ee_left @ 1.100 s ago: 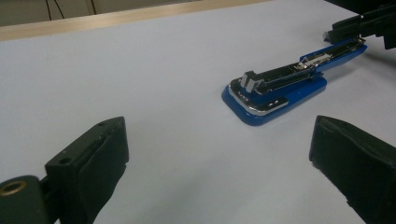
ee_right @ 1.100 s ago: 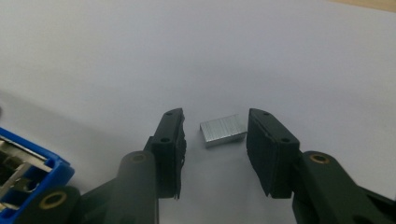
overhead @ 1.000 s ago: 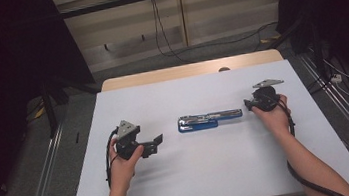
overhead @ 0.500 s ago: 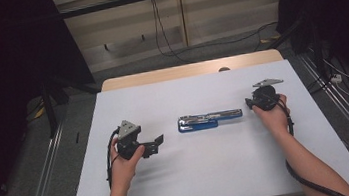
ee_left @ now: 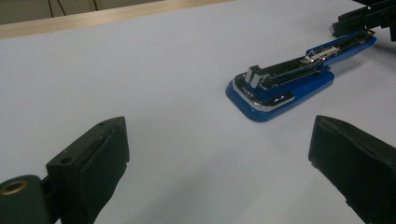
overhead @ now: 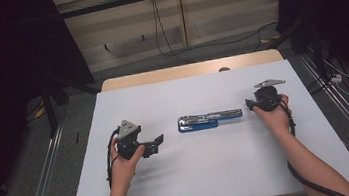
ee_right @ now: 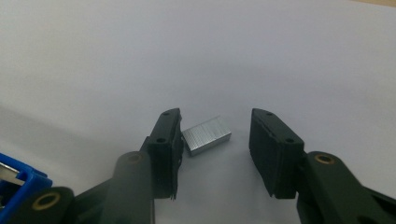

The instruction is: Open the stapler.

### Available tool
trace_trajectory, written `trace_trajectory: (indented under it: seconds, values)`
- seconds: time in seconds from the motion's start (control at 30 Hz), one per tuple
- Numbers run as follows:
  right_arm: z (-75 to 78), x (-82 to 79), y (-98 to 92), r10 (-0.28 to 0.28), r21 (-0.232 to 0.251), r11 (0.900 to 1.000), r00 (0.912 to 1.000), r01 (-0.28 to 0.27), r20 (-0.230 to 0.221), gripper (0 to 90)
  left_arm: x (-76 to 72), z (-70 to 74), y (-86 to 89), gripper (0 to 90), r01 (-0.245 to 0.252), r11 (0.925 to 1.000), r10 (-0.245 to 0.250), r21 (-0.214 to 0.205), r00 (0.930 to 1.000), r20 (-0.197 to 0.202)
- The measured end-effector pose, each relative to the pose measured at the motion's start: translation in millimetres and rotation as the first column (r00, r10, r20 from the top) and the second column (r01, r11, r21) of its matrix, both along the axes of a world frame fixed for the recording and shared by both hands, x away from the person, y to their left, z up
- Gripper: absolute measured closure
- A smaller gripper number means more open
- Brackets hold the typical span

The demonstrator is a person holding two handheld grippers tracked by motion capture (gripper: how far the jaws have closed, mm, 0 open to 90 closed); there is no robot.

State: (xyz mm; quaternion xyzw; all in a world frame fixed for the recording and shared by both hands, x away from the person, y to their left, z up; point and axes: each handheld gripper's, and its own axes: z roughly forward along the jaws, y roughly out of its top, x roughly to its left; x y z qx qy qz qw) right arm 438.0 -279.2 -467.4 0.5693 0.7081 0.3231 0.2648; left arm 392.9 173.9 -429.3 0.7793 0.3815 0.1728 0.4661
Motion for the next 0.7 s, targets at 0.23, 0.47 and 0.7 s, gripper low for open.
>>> trace_trajectory:
  seconds: [0.23, 0.47, 0.7]
  values:
    - [-0.1, 3.9, 5.5, 0.031, 0.015, 0.9994, 0.9994, -0.031, -0.013, 56.8, -0.1, 0.4, -1.9, 5.8, -0.005, 1.0000, 0.005, -0.001, 1.0000, 0.006]
    - [0.5, 6.0, 12.1, 0.063, 0.018, 0.9979, 0.9979, -0.063, -0.016, 68.8, 0.4, 0.5, -1.0, 5.8, -0.006, 1.0000, 0.006, 0.000, 1.0000, 0.007]
    - [0.4, -1.9, 8.0, 0.047, 0.025, 0.9986, 0.9987, -0.047, -0.018, 62.7, 0.3, 1.9, -0.8, 5.8, -0.005, 1.0000, 0.004, 0.004, 0.9999, 0.015]
